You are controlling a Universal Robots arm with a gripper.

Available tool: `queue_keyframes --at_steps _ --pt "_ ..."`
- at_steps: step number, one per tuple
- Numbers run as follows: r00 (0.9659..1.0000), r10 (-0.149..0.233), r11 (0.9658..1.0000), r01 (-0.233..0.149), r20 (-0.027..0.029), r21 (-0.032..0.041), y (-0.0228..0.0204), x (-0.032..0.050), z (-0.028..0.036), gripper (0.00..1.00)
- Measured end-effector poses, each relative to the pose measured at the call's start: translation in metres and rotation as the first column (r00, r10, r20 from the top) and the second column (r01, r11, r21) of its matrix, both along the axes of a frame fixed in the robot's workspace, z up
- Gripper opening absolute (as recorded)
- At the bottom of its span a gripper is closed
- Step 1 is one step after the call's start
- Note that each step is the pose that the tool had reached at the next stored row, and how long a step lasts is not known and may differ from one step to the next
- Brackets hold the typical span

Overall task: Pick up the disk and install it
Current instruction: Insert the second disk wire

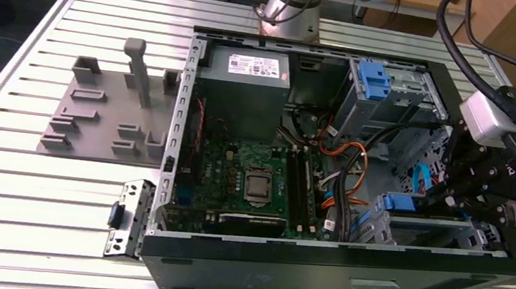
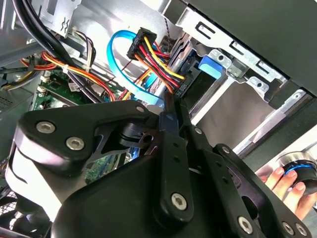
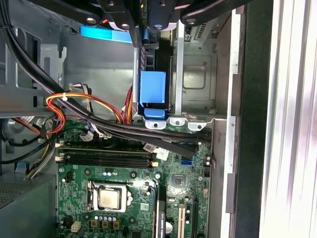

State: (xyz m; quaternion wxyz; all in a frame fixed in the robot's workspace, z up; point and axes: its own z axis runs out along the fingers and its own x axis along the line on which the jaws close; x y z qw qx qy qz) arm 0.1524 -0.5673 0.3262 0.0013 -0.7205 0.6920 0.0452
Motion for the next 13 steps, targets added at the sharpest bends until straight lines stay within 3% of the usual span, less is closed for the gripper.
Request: queue_keyframes --at_steps 8,9,11,13 --pt "1.0000 0.000 1.0000 0.000 0.0000 0.0017 -0.0001 0.0001 -0.0012 0.17" --pt "1.0000 0.000 1.0000 0.000 0.0000 0.0013 -0.0001 0.0001 -0.0010 0.23" --pt "1.0000 0.000 1.0000 0.000 0.0000 0.0012 -0.0002 0.0000 0.0016 0.23" --pt "1.0000 0.000 1.0000 0.000 0.0000 0.0011 -0.0001 0.0000 0.0104 0.23"
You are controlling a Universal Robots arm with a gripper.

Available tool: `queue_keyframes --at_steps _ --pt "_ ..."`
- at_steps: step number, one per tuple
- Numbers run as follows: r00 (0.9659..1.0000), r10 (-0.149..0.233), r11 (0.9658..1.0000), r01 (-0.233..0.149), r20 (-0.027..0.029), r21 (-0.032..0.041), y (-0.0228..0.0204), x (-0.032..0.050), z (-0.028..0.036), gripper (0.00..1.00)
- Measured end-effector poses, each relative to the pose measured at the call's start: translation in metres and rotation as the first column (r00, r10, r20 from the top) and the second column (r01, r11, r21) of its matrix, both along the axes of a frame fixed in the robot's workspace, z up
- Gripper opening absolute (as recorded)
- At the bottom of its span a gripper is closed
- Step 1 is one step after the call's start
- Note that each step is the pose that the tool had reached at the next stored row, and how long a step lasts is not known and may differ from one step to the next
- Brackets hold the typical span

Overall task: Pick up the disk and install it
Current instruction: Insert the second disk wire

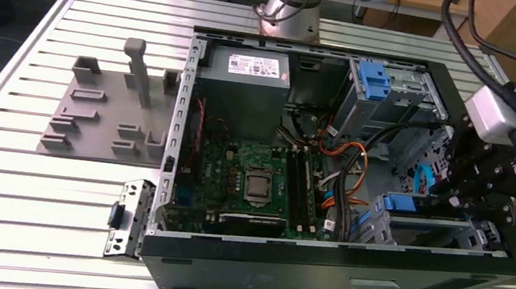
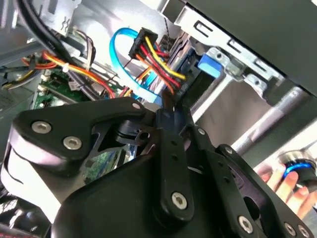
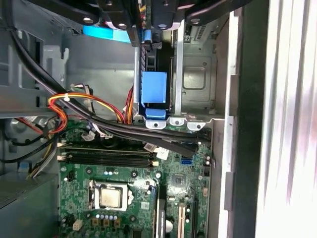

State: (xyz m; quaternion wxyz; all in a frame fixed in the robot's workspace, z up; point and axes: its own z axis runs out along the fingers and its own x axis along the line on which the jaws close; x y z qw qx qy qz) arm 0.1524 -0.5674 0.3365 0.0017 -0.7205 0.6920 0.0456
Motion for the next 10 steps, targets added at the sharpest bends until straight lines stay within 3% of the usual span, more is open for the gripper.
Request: queue_keyframes --at_steps 1,3,4,5,8,10 --pt "1.0000 0.000 1.0000 0.000 0.0000 -0.0001 0.0000 0.0000 0.0042 0.23" --pt "1.0000 0.000 1.0000 0.000 0.0000 0.0011 0.0000 0.0000 0.0068 0.23" --pt "1.0000 0.000 1.0000 0.000 -0.0001 0.0056 -0.0001 0.0000 0.0067 0.23" --pt "1.0000 0.000 0.9999 0.000 -0.0007 0.0147 0.0000 0.0000 0.0066 0.23" --pt "0.9999 0.000 0.9997 0.000 -0.0102 0.0253 0.0000 0.0017 0.0043 0.21" --pt "0.9999 0.000 0.9996 0.000 -0.0171 0.0295 0.0000 0.0036 0.0023 0.10"
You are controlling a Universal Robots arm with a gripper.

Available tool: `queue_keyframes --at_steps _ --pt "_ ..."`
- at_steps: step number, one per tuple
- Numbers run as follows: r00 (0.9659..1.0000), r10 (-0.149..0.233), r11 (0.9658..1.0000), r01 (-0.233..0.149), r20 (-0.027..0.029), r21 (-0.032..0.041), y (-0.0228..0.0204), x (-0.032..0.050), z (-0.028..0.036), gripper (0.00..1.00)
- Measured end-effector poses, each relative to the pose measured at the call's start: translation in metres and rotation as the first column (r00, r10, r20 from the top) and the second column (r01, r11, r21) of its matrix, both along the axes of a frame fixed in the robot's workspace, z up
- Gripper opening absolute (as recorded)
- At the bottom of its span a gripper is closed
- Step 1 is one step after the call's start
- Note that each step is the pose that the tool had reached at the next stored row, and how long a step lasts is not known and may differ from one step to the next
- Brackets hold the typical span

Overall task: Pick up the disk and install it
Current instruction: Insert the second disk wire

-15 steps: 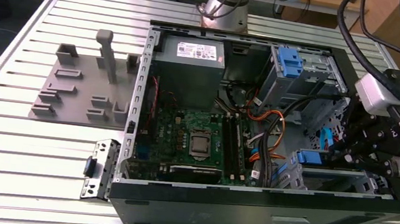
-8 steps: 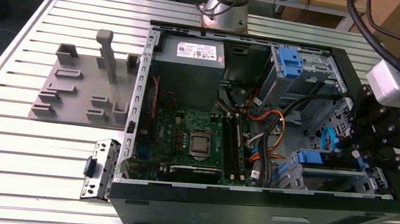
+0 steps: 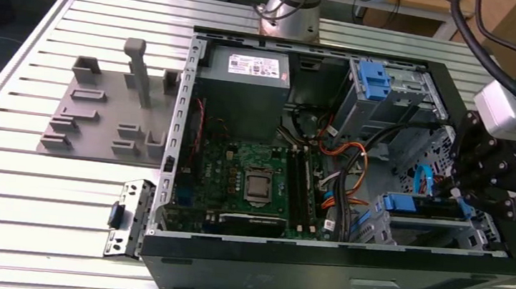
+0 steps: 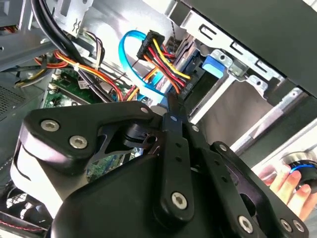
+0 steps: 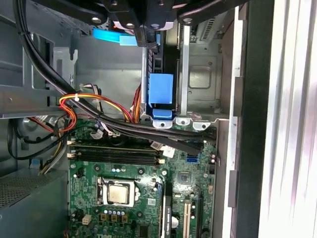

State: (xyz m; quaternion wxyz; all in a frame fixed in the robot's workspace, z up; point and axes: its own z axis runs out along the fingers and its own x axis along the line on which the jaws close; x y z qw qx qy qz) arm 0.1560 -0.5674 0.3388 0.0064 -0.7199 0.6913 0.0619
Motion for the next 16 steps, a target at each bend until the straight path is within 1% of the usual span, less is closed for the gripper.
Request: queue_keyframes --at_steps 2,5,8,13,16 --pt "1.0000 0.000 1.0000 0.000 -0.0059 0.0028 -0.0006 0.0020 -0.0014 0.10" --pt "0.9999 0.000 1.0000 0.000 -0.0108 0.0036 -0.0016 0.0042 -0.0027 0.10" --pt "0.9999 0.000 1.0000 0.000 -0.0150 0.0050 -0.0021 0.0047 -0.0051 0.10" --pt "0.9999 0.000 1.0000 0.000 -0.0171 0.0074 -0.0031 0.0050 -0.0079 0.10" --pt "0.9999 0.000 1.0000 0.000 -0.0171 0.0082 -0.0032 0.0056 -0.0079 0.10"
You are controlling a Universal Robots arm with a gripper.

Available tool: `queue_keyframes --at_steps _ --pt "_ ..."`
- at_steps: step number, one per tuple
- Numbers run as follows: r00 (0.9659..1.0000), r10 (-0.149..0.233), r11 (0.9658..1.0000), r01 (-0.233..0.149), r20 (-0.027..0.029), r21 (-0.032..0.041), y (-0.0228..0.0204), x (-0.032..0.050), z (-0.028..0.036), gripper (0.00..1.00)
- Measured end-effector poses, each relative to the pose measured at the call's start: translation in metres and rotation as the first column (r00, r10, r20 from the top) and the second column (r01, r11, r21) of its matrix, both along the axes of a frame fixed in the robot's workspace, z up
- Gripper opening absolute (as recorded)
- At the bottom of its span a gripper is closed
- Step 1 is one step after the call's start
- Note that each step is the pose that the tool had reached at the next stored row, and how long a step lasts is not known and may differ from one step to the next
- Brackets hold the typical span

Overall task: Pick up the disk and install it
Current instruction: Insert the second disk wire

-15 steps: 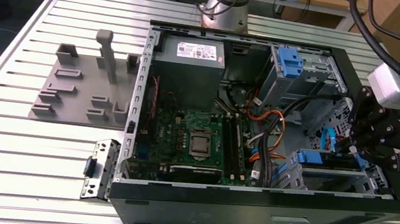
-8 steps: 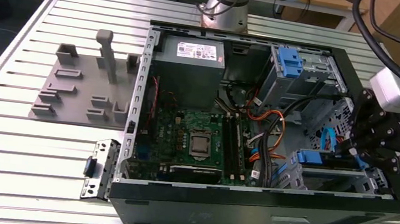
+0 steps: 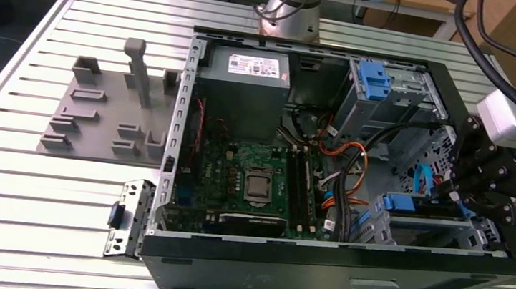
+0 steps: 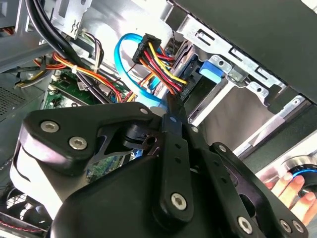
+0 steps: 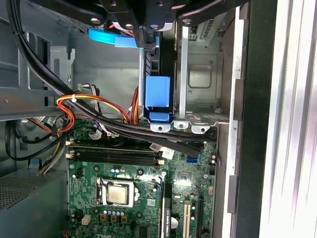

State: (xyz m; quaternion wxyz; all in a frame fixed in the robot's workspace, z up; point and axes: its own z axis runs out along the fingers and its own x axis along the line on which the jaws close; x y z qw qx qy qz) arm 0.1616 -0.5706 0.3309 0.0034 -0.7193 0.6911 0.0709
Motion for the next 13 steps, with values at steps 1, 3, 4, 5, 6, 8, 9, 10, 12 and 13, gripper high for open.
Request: queue_keyframes --at_steps 1,3,4,5,6,8,9,10,12,13 --pt "1.0000 0.000 1.0000 0.000 0.0000 0.0006 0.0000 0.0002 0.0006 0.10" --pt "1.0000 0.000 1.0000 0.000 0.0001 0.0025 0.0001 0.0014 0.0032 0.10" --pt "1.0000 0.000 1.0000 0.000 0.0000 0.0013 0.0000 0.0019 0.0058 0.10" --pt "1.0000 0.000 1.0000 0.000 -0.0001 0.0003 0.0000 0.0028 0.0081 0.10" --pt "1.0000 0.000 1.0000 0.000 -0.0003 0.0008 0.0000 0.0039 0.0093 0.10" --pt "1.0000 0.000 1.0000 0.000 -0.0006 0.0005 0.0000 0.0061 0.0121 0.10" --pt "1.0000 0.000 1.0000 0.000 -0.0007 0.0000 0.0000 0.0069 0.0138 0.10" --pt "1.0000 0.000 1.0000 0.000 -0.0008 0.0001 0.0000 0.0074 0.0158 0.10" --pt "1.0000 0.000 1.0000 0.000 -0.0008 0.0002 0.0000 0.0075 0.0221 0.10" --pt "1.0000 0.000 1.0000 0.000 -0.0007 0.0002 0.0000 0.0075 0.0256 0.10"
